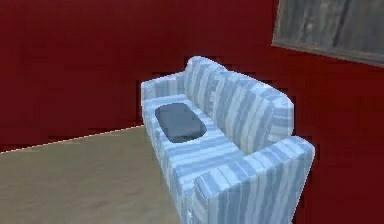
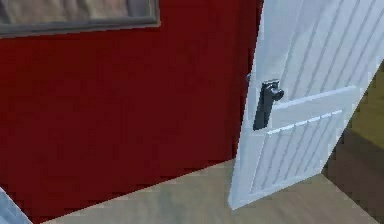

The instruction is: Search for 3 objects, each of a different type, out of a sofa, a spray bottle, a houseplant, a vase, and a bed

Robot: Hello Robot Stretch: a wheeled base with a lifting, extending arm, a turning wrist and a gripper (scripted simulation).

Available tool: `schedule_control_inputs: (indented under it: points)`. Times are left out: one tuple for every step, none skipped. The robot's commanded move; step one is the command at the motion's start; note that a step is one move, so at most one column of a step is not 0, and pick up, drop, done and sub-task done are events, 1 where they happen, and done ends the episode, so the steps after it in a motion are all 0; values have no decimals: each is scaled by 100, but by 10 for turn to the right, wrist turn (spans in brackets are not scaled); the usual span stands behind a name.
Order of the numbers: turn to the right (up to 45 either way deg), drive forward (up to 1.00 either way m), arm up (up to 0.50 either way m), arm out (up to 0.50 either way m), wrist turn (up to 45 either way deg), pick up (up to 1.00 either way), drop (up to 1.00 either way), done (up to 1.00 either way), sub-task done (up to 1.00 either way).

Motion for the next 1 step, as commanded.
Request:
schedule_control_inputs:
  points:
    - [0, 0, 0, 0, 0, 0, 0, 100, 0]
